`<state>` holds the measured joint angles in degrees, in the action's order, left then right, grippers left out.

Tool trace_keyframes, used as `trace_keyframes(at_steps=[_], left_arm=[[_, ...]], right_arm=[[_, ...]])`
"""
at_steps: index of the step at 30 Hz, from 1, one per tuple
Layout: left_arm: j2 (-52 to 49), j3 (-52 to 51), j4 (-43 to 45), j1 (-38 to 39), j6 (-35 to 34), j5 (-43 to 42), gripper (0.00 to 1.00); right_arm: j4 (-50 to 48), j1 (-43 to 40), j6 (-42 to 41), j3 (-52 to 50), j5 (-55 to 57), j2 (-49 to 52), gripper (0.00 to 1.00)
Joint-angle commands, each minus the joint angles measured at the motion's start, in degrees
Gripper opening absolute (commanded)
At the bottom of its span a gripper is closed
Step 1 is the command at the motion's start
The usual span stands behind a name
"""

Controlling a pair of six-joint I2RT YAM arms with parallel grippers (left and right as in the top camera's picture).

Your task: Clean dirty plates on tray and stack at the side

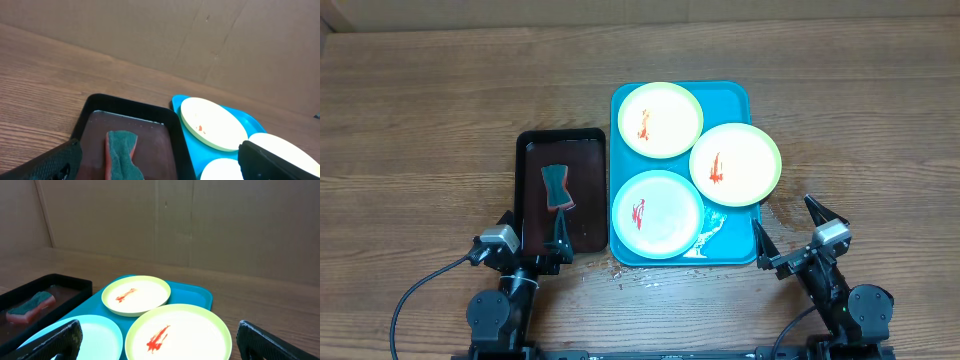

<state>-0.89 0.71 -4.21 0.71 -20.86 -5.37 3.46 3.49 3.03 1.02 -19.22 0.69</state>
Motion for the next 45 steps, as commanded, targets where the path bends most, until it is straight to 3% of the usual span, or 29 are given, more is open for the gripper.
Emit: trace_keyframes(at_steps=[1, 4, 12, 17, 22, 29, 37, 42, 45], left_arm=[[0.63, -0.46, 0.35, -0.22, 0.92, 0.57, 1.0], [0.63, -0.46, -0.17, -0.28, 2.69, 5.09, 1.0], [0.63, -0.44, 1.33, -0.28, 0.9, 4.68, 1.0], [0.61, -0.44, 10.95, -0.26, 3.72, -3.32, 1.0], [-1.27, 3.61, 14.27, -0.35, 4.2, -3.23, 1.0], [-21.11, 25.86, -1.11, -0.35, 9.46, -6.69, 1.0], [-54.36, 62.86, -33.31, -0.33, 12.09, -14.73, 1.0], [-66.99, 77.85, -48.19, -0.33, 11.69, -15.28, 1.0], [-70.97, 80.41, -51.76, -0.33, 10.99, -19.26, 1.0]], right_arm=[[-0.37, 0.31, 0.02, -0.55, 0.07, -0.5, 1.0], [-0.37, 0.31, 0.02, -0.55, 0.07, -0.5, 1.0], [-1.51, 0.31, -0.7, -0.55, -0.59, -0.5, 1.0], [-1.62, 0.31, -13.27, 0.35, -2.4, -0.44, 1.0], [0.63, 0.31, -13.97, 7.23, -4.68, 2.67, 1.0], [16.39, 0.31, -13.92, 29.42, -4.66, 20.83, 1.0], [40.19, 0.31, -14.01, 58.95, -8.31, 48.39, 1.0], [41.64, 0.39, -13.97, 64.0, -19.52, 58.66, 1.0], [44.94, 2.54, -13.77, 63.82, -17.49, 64.5, 1.0]])
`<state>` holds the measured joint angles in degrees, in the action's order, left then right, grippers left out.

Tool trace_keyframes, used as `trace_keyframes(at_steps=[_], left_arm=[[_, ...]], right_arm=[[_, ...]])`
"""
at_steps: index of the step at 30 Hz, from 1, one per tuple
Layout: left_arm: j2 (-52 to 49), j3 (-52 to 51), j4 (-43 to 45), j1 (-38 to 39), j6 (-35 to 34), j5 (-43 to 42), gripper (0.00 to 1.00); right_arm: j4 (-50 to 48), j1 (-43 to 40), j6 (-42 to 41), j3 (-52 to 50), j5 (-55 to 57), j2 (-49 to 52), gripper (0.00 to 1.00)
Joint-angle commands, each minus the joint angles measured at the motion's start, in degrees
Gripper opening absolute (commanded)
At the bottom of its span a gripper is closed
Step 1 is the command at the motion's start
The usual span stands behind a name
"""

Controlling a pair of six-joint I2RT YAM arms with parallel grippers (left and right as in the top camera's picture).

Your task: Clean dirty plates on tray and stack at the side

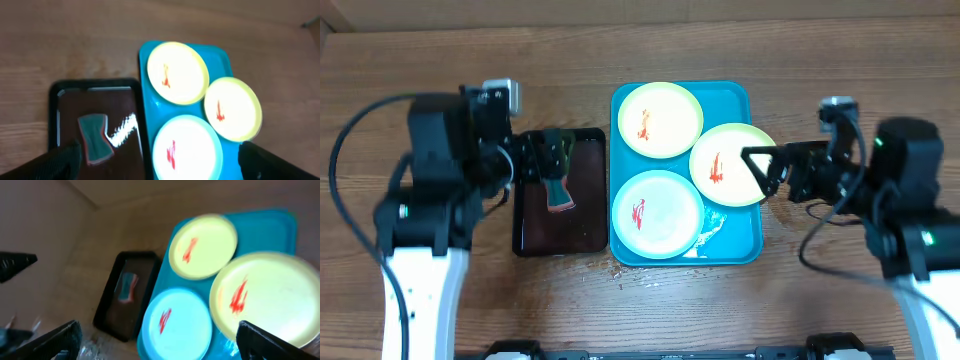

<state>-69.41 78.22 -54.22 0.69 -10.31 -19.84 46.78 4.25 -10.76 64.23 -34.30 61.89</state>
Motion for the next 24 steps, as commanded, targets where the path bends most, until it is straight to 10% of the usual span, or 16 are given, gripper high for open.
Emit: trace_keyframes(at_steps=[1, 11, 24], left_arm=[[-3.28, 2.89, -2.56, -0.31, 0.44, -6.08, 1.0], [-6.32, 2.91, -4.98, -0.28, 0.44, -4.0, 0.94], [-6.82, 2.73, -8.66, -0.28, 0.42, 5.79, 0.95]], right_arm=[[3.21, 3.32, 0.24, 0.57, 0.04, 5.53, 1.0], [6.4, 21.94, -5.62, -0.04, 25.75, 25.14, 0.74], [-0.9, 23.28, -10.51, -0.11, 26.6, 44.22, 0.33]])
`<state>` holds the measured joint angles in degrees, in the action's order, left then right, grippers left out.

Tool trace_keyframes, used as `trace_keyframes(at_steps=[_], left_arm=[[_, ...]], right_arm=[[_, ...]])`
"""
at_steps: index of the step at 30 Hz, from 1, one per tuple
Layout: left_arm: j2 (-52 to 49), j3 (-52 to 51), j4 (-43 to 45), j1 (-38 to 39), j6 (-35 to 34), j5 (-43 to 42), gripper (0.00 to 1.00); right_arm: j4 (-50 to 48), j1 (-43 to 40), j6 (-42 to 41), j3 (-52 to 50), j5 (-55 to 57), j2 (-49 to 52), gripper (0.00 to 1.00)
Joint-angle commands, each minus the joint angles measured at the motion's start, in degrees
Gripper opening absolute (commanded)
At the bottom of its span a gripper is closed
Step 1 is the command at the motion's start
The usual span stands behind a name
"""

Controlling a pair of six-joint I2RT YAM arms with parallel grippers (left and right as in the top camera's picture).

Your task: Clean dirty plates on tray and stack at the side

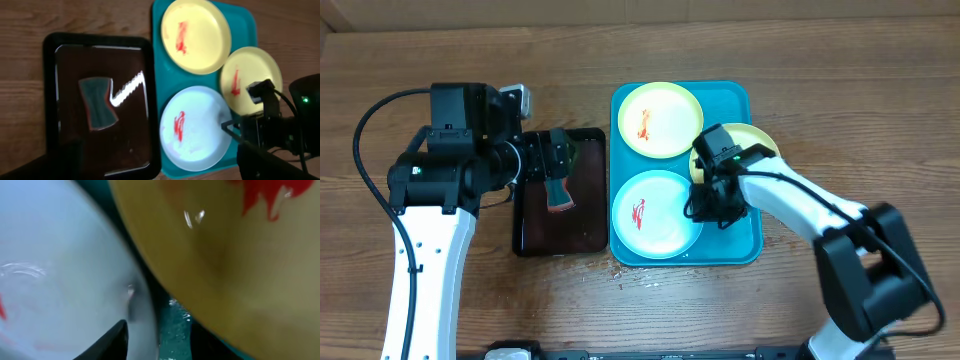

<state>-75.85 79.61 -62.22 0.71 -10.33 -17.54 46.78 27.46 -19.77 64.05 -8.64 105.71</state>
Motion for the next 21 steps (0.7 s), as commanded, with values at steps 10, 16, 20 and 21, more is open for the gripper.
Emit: trace_keyframes(at_steps=[10, 16, 20, 21], left_arm=[[-8.02, -4.68, 1.2, 0.48, -5.16, 7.56, 0.77], [-18.58, -5.6, 2.01, 3.45, -8.41, 16.11, 0.69], [-25.66, -5.6, 4.59, 3.8, -13.2, 21.33, 0.65], [-27.34, -5.6, 5.73, 3.74, -13.33, 20.39, 0.63]], right_arm=[[-2.56, -0.2, -6.1, 0.07, 3.1, 0.5, 0.04], [-2.27, -0.2, -5.66, 0.07, 3.74, 0.5, 0.04], [-1.49, -0.2, -5.53, 0.07, 4.55, 0.5, 0.04], [-1.31, -0.2, -5.51, 0.07, 4.61, 0.5, 0.04]])
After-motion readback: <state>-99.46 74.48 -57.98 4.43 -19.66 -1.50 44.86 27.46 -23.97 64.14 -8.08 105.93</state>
